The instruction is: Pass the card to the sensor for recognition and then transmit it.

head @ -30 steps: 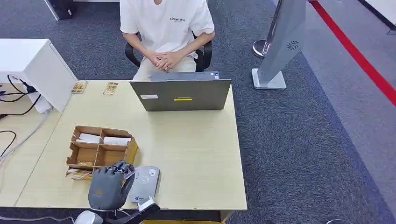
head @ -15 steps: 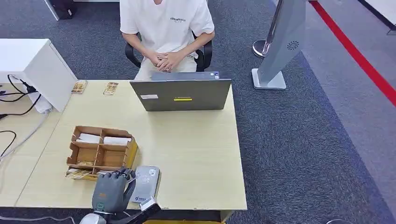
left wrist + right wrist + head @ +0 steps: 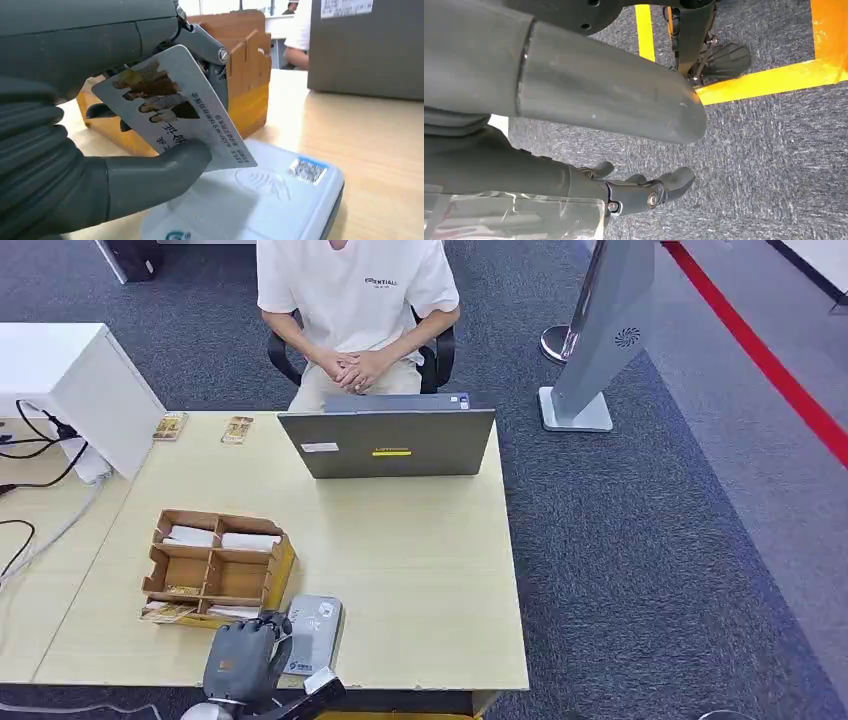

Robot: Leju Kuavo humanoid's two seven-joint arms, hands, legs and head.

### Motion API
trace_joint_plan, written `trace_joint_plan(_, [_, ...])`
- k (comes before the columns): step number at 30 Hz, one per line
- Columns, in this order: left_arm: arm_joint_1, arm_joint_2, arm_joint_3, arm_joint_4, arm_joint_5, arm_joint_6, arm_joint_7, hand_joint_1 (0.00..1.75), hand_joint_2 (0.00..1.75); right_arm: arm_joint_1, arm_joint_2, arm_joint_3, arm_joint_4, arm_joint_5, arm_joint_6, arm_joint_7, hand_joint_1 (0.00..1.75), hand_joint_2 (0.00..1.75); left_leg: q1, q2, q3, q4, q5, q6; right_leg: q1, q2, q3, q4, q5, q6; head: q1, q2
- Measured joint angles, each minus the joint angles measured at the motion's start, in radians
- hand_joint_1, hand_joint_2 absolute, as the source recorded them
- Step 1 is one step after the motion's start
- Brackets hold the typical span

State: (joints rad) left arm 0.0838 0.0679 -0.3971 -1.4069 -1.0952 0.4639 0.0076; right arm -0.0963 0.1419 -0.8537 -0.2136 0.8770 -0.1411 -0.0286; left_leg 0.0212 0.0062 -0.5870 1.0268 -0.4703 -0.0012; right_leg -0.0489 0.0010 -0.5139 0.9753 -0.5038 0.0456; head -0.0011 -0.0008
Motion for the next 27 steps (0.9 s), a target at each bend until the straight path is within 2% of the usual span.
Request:
trace_joint_plan(10, [-0.016,-0.011,0.0,0.043,-0.011,-0.028,0.015,1.75,1.75,-0.003,0.0,0.0,0.0,0.01,0.004,0.005,0.0,0.0,0.0,0.0,0.001,0.0,0.0,0.0,0.0,-0.001,0.001,0.0,0.0,0.0,0.0,0.0])
trace_joint_plan(16, [-0.02,-0.01,0.0,0.044,-0.033,0.01,0.013,1.75,1.75,-0.004,0.0,0.0,0.0,0.017,0.005,0.006,0.0,0.0,0.0,0.0,0.001,0.0,0.0,0.0,0.0,-0.001,0.001,0.0,0.0,0.0,0.0,0.0])
trace_joint_plan(22, [-0.028,-0.005,0.011,0.022,-0.051,0.022,0.002,1.75,1.75,-0.006,0.0,0.0,0.0,0.024,0.005,0.007,0.0,0.0,0.0,0.0,0.001,0.0,0.0,0.0,0.0,-0.001,0.001,0.0,0.0,0.0,0.0,0.0])
trace_joint_plan(27, [-0.068,0.006,0.02,-0.047,-0.079,0.041,-0.043,1.75,1.75,-0.007,0.0,0.0,0.0,0.03,0.01,0.006,0.0,0.0,0.0,-0.001,0.0,0.0,0.0,0.0,0.0,-0.002,0.001,0.0,0.0,0.0,0.0,0.0])
